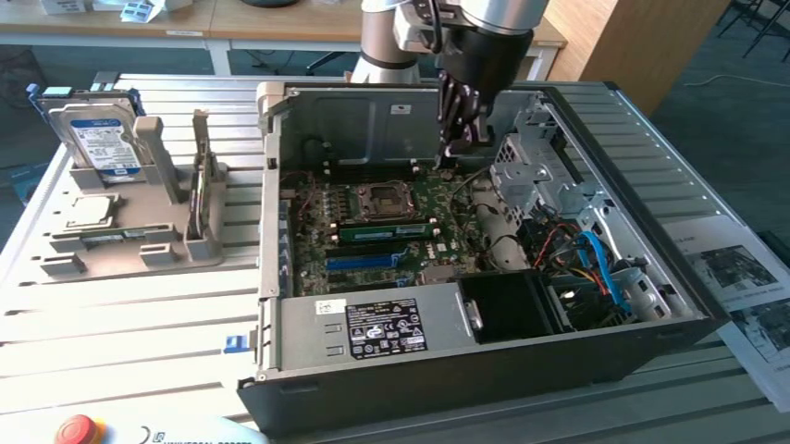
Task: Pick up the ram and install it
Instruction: 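Press down the ram until it locks into place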
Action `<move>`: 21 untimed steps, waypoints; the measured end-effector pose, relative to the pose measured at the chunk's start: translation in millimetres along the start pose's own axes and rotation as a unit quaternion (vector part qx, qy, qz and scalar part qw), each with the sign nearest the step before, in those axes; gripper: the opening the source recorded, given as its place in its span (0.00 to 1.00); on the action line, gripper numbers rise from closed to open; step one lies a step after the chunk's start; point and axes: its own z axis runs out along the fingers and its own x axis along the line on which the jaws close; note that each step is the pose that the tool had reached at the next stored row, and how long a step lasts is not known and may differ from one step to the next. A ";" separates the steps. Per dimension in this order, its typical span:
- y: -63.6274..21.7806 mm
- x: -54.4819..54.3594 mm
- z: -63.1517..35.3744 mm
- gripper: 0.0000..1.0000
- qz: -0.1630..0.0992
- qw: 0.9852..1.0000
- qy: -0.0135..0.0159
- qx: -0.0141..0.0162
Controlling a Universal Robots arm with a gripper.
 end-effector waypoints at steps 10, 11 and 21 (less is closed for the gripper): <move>-0.6 0.2 11.6 0.10 0.000 1.000 0.000 0.000; -0.7 0.3 12.7 0.10 0.000 1.000 0.000 0.000; -1.9 0.8 35.8 0.10 0.000 1.000 0.000 0.000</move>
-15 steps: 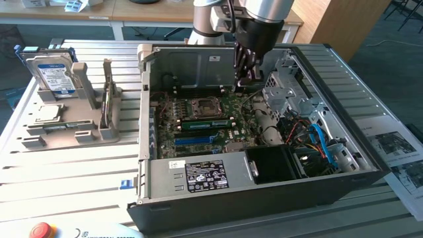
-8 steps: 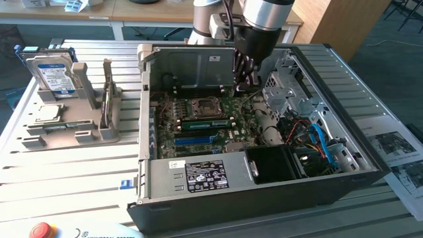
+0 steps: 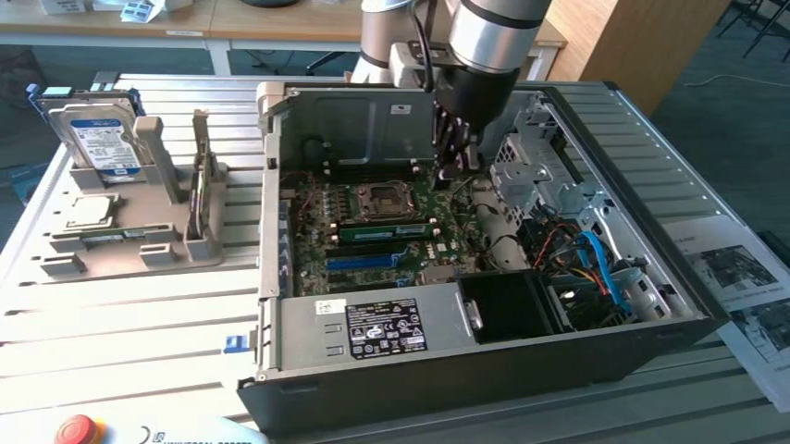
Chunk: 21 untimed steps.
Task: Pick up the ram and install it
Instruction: 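Press down the ram until it locks into place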
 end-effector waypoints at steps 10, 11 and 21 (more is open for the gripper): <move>-0.6 0.3 11.9 0.10 0.000 1.000 0.000 0.000; -0.7 0.3 13.1 0.10 0.000 1.000 0.000 0.000; -1.4 0.6 26.9 0.10 0.000 1.000 0.000 0.000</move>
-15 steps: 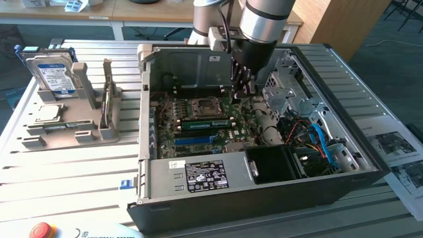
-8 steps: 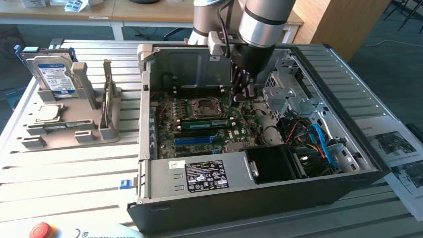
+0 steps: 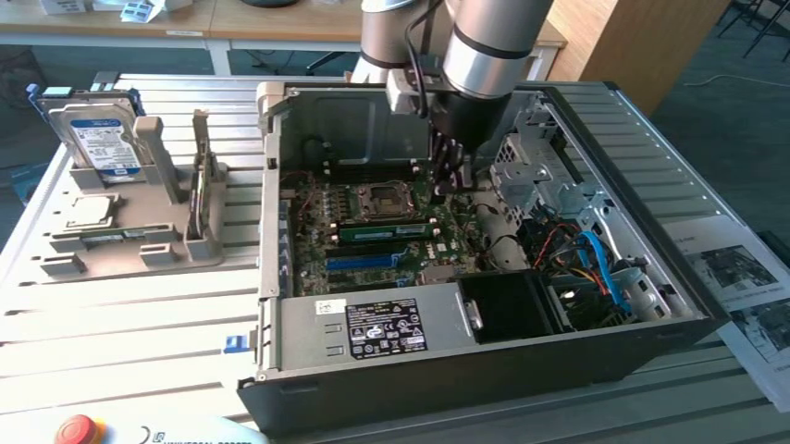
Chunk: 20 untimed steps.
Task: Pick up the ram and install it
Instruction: 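Press down the ram until it locks into place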
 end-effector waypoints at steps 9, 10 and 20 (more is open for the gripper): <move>-0.5 0.2 10.0 0.10 0.000 1.000 0.000 0.000; -0.6 0.2 11.1 0.10 0.000 1.000 0.000 0.000; -1.1 0.4 20.4 0.10 0.000 1.000 0.000 0.000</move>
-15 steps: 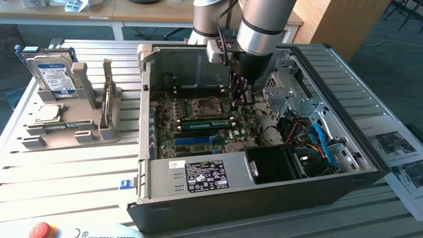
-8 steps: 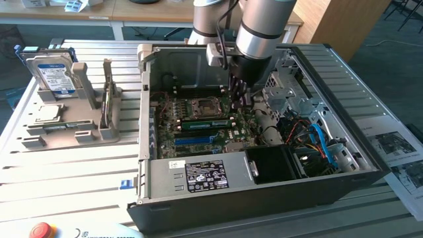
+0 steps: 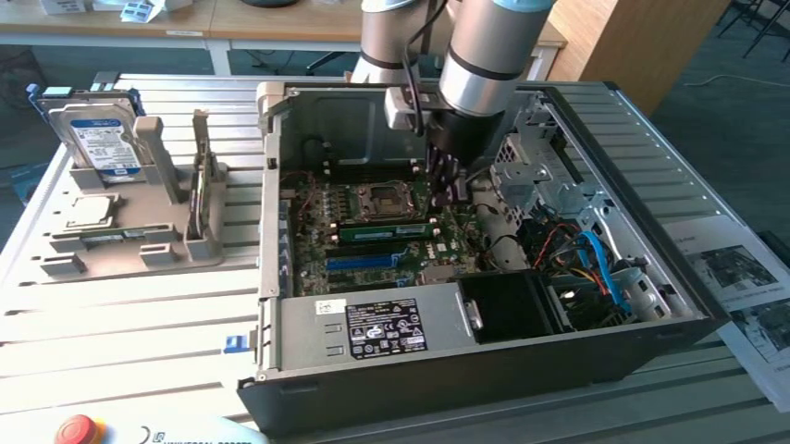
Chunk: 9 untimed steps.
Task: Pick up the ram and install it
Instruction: 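Press down the ram until it locks into place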
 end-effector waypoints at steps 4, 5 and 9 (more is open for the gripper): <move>-0.2 0.1 3.3 0.10 0.000 1.000 0.000 0.000; -0.2 0.1 4.2 0.10 0.000 1.000 0.000 0.000; -0.4 0.2 7.7 0.10 0.000 1.000 0.000 0.000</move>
